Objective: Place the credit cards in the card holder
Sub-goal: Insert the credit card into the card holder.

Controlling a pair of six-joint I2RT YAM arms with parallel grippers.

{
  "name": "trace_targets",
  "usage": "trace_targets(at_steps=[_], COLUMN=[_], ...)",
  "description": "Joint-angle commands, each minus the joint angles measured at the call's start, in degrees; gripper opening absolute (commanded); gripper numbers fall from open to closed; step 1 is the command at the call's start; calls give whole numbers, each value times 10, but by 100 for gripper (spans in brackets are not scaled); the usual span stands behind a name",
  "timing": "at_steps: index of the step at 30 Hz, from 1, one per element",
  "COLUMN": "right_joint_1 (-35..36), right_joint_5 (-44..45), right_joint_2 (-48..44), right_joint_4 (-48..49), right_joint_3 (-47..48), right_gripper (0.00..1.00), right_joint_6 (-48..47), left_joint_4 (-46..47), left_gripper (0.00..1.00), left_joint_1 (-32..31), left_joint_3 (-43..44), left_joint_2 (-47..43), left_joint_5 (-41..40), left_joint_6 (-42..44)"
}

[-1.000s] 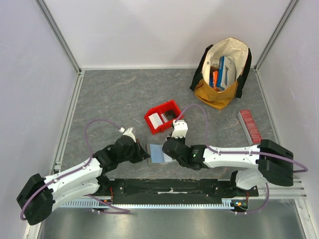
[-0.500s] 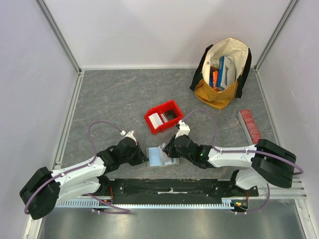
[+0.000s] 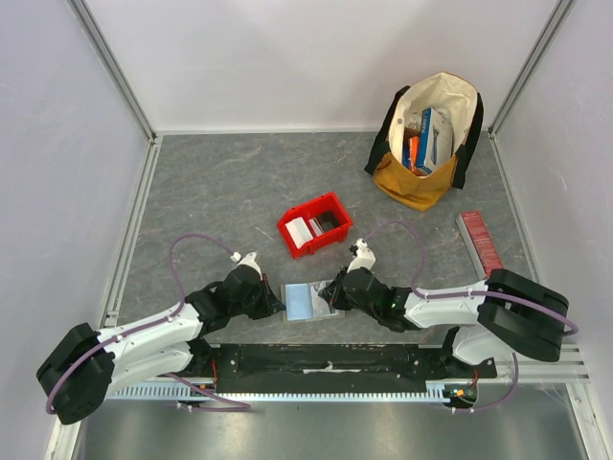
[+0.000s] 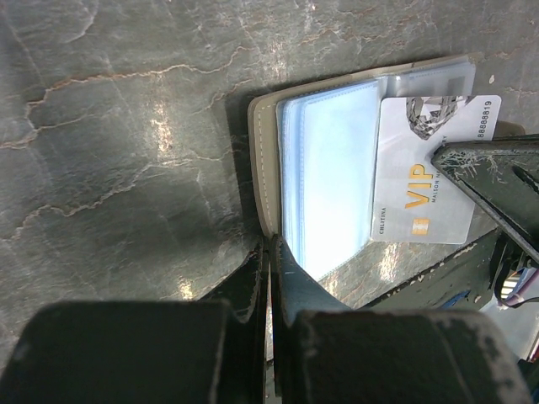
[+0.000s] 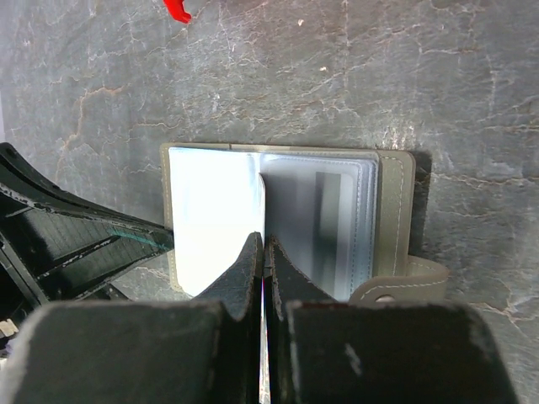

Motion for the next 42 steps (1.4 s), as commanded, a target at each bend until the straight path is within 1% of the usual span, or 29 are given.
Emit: trace_targets(at_steps=[1, 8, 18, 23, 28, 34, 37, 42], right_joint_1=[-1, -1, -1, -1, -1, -1, -1, -1], right_joint_5=[6, -6, -32, -42, -72, -67, -39, 21], right_joint_2=[15, 53, 88, 91, 131, 129, 107, 58], right_joint_4=[56, 104, 135, 146, 167, 122, 55, -42], right_joint_3=[-17, -30, -30, -37, -22, -2, 16, 43], right_gripper=[0, 0, 0, 0, 0, 0, 8, 30], right_joint_6=[31, 44, 54, 62, 62, 50, 28, -3], left_joint_4=[20, 25, 28, 29, 32, 29, 29, 26], left_gripper=[2, 2, 2, 2, 2, 2, 2, 2], left_joint_1=[2, 2, 2, 2, 1, 2, 2, 1], left_joint_3=[-4, -8, -8, -8, -8, -5, -4, 0], left_joint_2=[0, -1, 6, 7, 7, 6, 6, 5], left_joint_5=[-8, -7, -5, -4, -3, -4, -4, -5], left_joint_6=[-14, -18, -18, -18, -20, -19, -19, -15])
